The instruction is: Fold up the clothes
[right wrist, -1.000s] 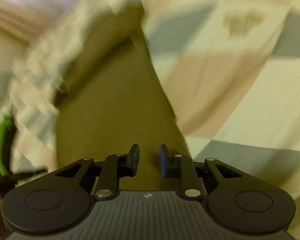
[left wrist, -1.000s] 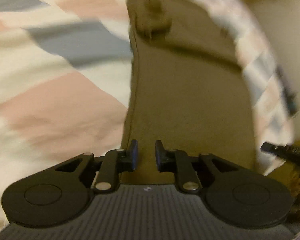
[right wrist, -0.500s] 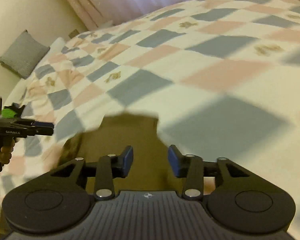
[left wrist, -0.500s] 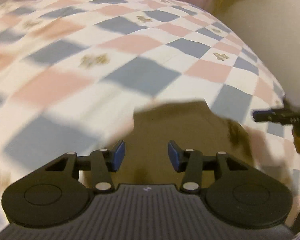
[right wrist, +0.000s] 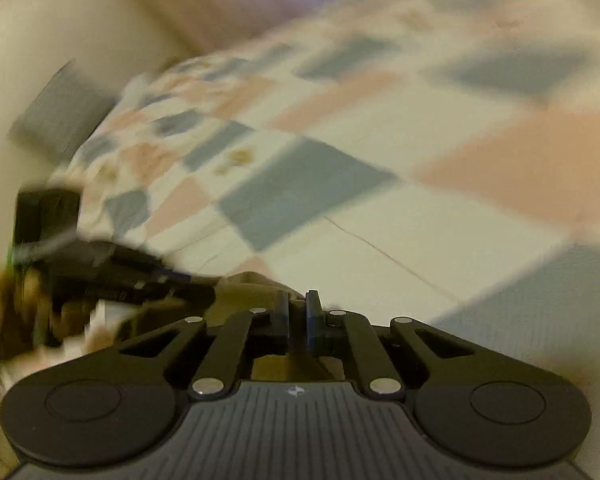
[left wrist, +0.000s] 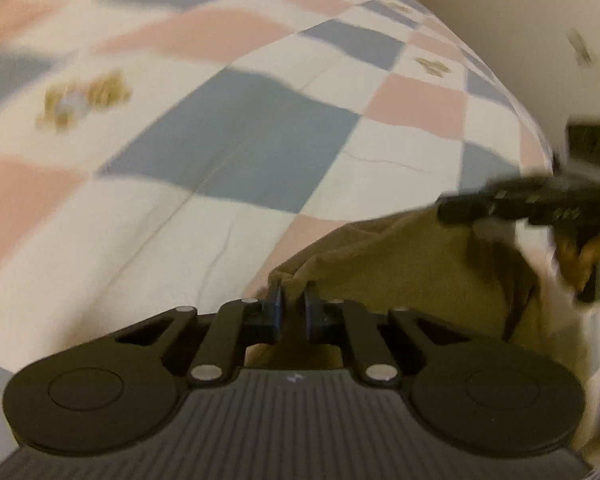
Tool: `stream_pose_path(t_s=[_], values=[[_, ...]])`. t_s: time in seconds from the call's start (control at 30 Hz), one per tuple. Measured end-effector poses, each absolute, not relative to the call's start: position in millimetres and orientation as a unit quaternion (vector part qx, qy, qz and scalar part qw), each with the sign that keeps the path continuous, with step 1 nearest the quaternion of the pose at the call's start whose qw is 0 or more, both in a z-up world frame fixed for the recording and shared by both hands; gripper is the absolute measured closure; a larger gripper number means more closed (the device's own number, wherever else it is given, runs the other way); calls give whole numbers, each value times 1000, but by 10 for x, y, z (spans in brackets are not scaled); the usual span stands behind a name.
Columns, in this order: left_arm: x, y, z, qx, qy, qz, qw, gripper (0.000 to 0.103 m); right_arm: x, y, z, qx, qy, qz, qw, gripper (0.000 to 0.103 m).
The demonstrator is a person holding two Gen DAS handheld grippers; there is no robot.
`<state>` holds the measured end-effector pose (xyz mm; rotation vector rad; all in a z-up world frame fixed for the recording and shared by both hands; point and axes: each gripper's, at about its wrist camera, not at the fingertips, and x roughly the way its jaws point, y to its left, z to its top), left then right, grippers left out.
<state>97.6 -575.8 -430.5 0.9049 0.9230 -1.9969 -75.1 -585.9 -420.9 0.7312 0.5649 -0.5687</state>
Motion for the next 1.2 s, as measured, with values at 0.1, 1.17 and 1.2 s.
stream_pose_path(t_s=[0.1,1.17,1.2], values=[[886,-5317,-4042,385,241,-815,360,96,-659,-5348,-3940,195,306,-251,897,96],[1249,-4598,-3763,367,260,-782,432,69,-891,-4981,-4043,251,353,-296,851,67],[1459,-4613,-3690,352,285,-768,453,68,-985,-5060,-3978,272,341,-305,847,55]])
